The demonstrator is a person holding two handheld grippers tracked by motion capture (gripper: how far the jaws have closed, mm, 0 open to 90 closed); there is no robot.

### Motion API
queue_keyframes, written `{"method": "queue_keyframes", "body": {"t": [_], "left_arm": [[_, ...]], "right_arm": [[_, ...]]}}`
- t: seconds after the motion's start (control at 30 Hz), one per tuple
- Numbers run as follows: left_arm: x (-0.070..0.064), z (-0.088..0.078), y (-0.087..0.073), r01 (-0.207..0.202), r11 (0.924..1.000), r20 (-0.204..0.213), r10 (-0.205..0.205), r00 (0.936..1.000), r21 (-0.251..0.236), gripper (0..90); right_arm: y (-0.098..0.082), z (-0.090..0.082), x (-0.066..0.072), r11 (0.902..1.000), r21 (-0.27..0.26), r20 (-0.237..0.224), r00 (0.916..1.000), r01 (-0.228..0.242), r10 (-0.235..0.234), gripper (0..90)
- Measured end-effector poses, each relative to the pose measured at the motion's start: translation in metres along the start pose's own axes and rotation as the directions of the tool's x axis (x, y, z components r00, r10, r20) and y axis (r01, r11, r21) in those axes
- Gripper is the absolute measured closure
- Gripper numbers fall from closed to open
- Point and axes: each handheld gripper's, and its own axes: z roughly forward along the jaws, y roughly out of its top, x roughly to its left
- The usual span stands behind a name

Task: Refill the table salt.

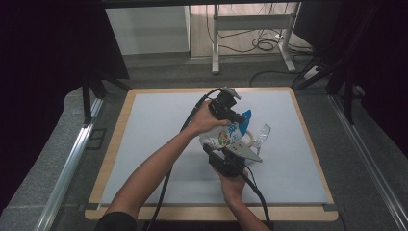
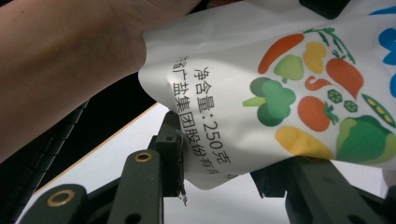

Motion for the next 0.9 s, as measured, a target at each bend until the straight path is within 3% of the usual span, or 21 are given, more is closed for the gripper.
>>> {"method": "queue_keyframes", "body": {"t": [0.9], "left_arm": [[0.0019,0.0029,0.0006,-0.006,1.0000,0.007,0.006,1.0000,0.007,88.9]], "right_arm": [[-0.0004,0.0011,-0.0009,1.0000,-0.003,0.012,0.9999,-0.003,0.003,60.9]]}}
